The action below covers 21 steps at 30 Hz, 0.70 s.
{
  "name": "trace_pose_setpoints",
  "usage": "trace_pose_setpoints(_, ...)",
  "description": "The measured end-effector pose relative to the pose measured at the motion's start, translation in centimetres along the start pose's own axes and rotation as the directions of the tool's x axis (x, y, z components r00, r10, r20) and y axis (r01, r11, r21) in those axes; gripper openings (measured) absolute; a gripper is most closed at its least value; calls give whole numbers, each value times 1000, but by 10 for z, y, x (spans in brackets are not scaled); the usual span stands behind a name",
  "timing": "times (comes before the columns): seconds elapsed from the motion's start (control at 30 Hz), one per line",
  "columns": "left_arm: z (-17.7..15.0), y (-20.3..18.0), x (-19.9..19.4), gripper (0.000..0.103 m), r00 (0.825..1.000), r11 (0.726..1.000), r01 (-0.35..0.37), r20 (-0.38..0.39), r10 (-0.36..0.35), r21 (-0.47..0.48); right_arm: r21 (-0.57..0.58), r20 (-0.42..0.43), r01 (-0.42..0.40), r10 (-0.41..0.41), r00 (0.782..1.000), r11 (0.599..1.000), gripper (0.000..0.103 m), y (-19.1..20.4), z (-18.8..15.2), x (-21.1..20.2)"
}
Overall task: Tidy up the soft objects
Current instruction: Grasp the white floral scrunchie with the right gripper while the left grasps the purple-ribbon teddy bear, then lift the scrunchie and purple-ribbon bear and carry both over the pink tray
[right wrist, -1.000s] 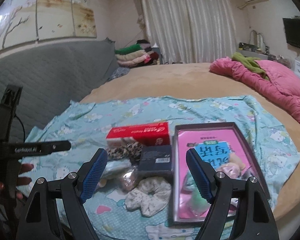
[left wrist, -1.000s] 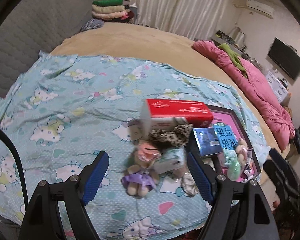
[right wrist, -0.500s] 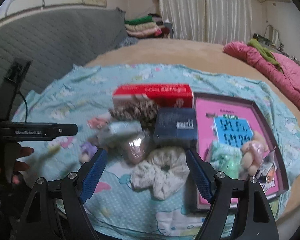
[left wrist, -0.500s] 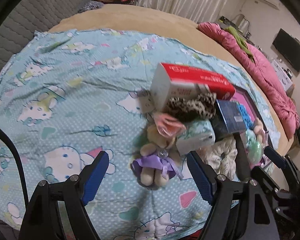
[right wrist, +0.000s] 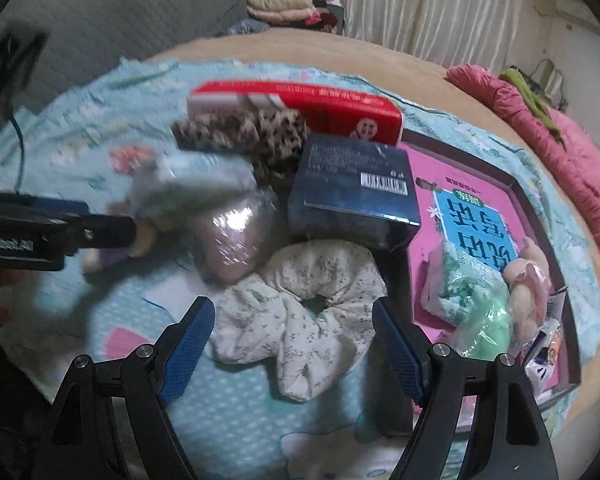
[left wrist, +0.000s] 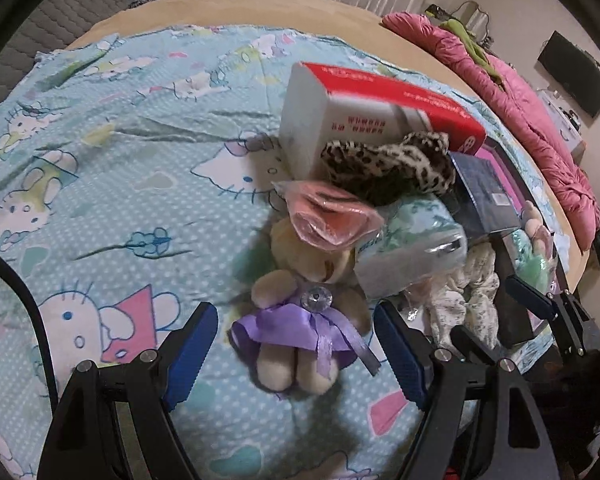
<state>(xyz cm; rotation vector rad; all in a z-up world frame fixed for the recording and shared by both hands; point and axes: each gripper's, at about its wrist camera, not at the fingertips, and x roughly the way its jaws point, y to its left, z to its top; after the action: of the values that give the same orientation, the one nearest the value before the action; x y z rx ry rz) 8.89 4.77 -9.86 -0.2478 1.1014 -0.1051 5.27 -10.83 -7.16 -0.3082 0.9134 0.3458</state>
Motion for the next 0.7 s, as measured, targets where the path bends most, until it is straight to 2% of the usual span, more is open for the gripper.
trace_pose_setpoints(0.17,1,2,14,83,1000,1000,17,-19,-17,7,0,-31,20,-20,999,1000,82,-2,-2,16)
trace_pose_setpoints(0.2,1,4,15,83,1000,1000,21,-23,-21,5,-3,-30,16,-16,999,1000,76,-2,-2,18)
trace_pose_setpoints(0.23,1,5,16,83,999,1000,29,-24,-29,3,-10,-30,10,-11,999,1000,65,-2,-2,20)
trace_pose_setpoints(0.27,1,6,16,83,999,999,33,-20,-33,2,-17,-32,7,-7,999,1000,60,-1,-1,22)
trace_pose_setpoints(0.33,2,6,17,83,999,999,40,-13,-40,4,-21,-46,-23,22,999,1000,42,0,-2,25)
trace_pose_setpoints(0.37,1,6,17,83,999,999,41,-12,-41,4,-17,-50,-40,39,998,999,39,0,-2,26)
trace_pose_setpoints(0.47,1,7,17,75,998,998,57,-12,-57,5,6,-48,-83,83,995,997,30,-4,-2,25)
trace_pose_setpoints(0.53,1,6,17,65,997,997,80,-16,-80,2,39,-45,-115,116,992,993,25,-10,-2,22)
trace_pose_setpoints(0.57,1,4,18,54,996,996,92,-20,-92,12,54,-42,-130,132,990,990,24,-13,-3,21)
trace_pose_setpoints(0.7,-3,-5,15,45,997,996,76,-23,-75,45,92,-25,-178,181,983,980,21,-20,-3,12)
